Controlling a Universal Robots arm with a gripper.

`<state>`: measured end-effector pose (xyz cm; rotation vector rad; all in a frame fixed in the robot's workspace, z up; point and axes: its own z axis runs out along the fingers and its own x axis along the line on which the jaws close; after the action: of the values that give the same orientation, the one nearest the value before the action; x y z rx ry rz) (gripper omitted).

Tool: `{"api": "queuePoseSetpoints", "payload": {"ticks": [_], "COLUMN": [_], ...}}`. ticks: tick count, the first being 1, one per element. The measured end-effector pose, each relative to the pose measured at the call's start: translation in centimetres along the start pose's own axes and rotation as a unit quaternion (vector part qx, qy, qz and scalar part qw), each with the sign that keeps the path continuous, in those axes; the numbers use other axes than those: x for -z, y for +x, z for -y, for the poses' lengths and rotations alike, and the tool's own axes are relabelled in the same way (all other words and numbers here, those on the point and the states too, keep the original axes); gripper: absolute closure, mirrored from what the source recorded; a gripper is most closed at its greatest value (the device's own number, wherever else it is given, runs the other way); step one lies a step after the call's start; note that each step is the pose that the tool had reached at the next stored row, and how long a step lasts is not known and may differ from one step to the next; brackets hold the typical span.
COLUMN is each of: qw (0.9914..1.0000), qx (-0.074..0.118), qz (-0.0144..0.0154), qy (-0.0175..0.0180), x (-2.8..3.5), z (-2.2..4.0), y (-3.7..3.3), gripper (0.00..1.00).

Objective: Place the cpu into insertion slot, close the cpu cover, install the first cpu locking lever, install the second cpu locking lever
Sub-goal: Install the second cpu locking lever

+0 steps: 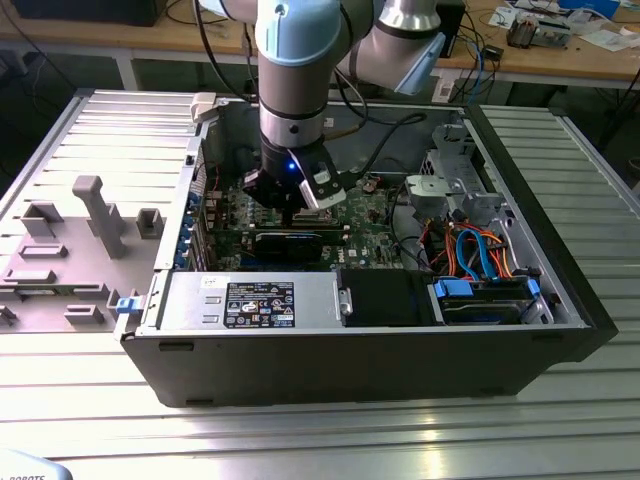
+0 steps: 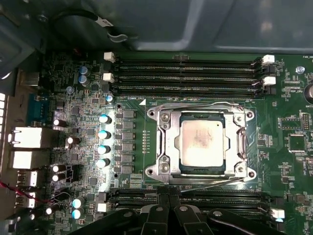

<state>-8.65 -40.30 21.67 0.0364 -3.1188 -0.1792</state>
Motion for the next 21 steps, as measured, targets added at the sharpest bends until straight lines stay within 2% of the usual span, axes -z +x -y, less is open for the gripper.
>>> {"api": "queuePoseSetpoints", "payload": {"ticks": [3, 7, 11, 18, 21], "qw": [1.0, 0.99998, 0.99997, 0.99997, 0.99996], "qx": [-0.002, -0.003, -0.003, -0.003, -0.003], "qz": [-0.0007, -0.0061, -0.0063, -0.0062, -0.0061], "qy": [-0.0001, -0.0002, -0.0016, -0.0041, -0.0065], "x": [-0.56, -0.72, -0.78, -0.86, -0.9], "z": [0.05, 0.07, 0.07, 0.07, 0.08], "y": [0.29, 0.59, 0.85, 0.88, 0.88], "gripper": [0.89, 0.89, 0.89, 0.89, 0.89]}}
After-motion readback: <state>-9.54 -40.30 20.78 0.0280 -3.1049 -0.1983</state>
